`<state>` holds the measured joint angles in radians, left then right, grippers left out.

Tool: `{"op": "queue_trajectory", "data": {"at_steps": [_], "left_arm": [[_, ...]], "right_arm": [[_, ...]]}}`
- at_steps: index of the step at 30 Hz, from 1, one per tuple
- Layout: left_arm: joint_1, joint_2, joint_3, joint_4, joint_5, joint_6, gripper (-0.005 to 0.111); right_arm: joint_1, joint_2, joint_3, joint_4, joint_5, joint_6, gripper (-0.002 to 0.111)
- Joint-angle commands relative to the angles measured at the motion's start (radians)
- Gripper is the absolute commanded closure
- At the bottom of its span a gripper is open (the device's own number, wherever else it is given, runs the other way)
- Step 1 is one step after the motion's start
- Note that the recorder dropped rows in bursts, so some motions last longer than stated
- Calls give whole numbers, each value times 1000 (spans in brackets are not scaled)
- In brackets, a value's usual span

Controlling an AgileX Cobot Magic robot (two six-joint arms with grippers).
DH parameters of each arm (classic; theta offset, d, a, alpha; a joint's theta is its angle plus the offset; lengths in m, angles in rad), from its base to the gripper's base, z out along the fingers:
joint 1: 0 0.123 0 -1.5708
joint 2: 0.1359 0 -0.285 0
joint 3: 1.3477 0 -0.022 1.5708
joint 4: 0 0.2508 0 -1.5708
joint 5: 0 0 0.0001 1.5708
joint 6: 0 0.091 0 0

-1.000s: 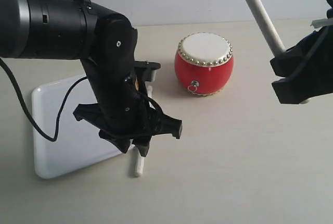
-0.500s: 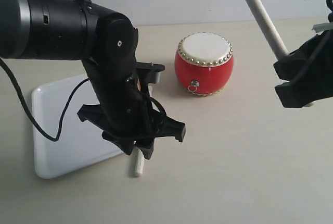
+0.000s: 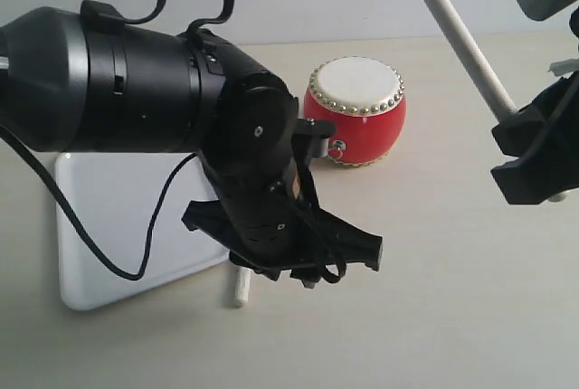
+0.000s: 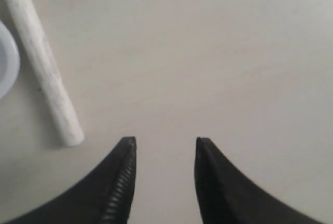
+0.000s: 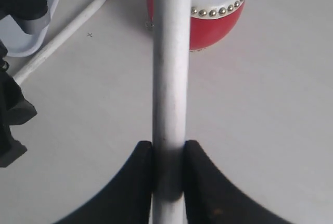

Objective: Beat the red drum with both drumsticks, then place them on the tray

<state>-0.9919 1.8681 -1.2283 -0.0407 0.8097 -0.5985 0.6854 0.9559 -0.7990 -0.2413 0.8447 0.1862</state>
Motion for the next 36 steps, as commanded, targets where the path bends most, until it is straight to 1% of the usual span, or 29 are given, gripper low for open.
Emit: {"op": "queue_trajectory", "data": {"at_steps": [1,7,12,16,20,25,29,33,36], "left_arm": [[5,1,-6,105,-3,-113,69],[65,11,-6,115,-24,-196,69],[127,12,-6,115,-36,-196,69],[160,16,-7,125,-36,-136,69],[189,44,-40,140,-31,-134,69],[196,113,-126,138,19,-79,69],[198,166,-193,138,50,-79,69],[215,199,-217,134,60,-81,69],[215,216,-217,131,50,-81,69]], "right_arm": [[-1,-3,4,-8,-3,-27,108],[1,-1,4,-2,-31,-27,108],[1,-1,4,27,-31,-32,108],[1,-1,4,67,-28,-71,108],[1,-1,4,70,-28,-71,108],[1,-1,4,70,-28,-71,108],[1,-1,4,61,-28,-72,108],[1,-1,4,54,-28,-72,108],[1,-1,4,47,-28,-72,108]]}}
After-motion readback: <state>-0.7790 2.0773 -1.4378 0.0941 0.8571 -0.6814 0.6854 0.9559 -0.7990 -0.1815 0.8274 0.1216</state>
